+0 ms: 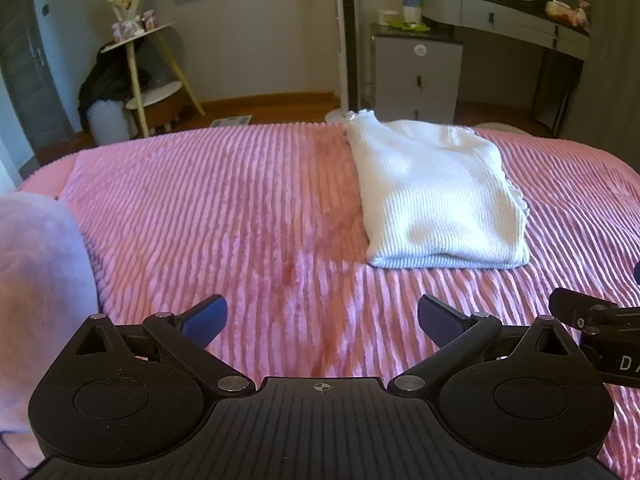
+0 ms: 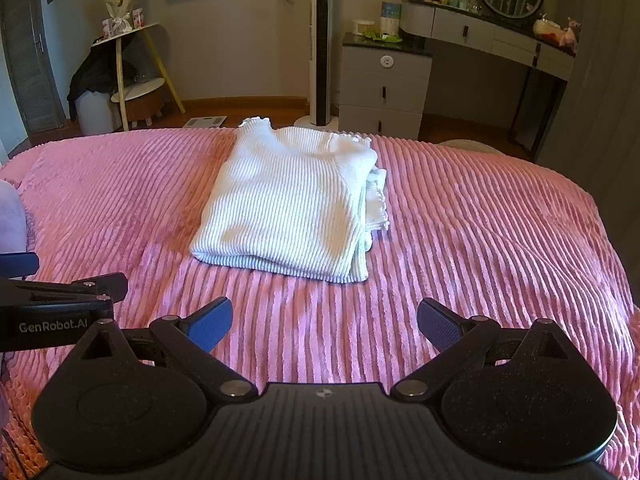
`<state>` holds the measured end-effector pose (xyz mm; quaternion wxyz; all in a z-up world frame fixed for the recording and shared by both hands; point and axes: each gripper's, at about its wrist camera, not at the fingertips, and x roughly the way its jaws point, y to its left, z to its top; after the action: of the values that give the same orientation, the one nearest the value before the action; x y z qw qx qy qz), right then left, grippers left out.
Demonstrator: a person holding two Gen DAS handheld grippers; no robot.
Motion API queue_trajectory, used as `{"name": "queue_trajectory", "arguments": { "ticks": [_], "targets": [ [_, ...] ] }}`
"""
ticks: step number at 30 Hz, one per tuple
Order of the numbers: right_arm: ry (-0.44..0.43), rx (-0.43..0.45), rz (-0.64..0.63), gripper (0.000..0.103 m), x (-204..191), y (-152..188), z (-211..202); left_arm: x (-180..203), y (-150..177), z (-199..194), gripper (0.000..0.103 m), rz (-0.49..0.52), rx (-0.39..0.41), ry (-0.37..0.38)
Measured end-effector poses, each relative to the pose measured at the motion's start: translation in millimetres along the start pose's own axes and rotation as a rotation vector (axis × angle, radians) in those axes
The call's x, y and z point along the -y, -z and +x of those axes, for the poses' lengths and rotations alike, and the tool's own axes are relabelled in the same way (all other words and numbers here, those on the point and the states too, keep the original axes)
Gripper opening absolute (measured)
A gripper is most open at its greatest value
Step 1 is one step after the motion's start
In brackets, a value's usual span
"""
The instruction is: Fold small clothes
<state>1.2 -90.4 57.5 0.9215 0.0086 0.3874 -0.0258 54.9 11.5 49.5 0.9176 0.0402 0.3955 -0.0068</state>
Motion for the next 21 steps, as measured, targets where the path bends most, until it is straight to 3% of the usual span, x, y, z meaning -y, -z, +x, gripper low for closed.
{"name": "queue_trajectory", "arguments": {
  "ticks": [21],
  "targets": [
    [-0.010,0.009,0.015,0.099,-1.4,1.2,-2.2,0.3,-1.2,-3.6,0.103,0.002,0.009,0.019]
  ]
}}
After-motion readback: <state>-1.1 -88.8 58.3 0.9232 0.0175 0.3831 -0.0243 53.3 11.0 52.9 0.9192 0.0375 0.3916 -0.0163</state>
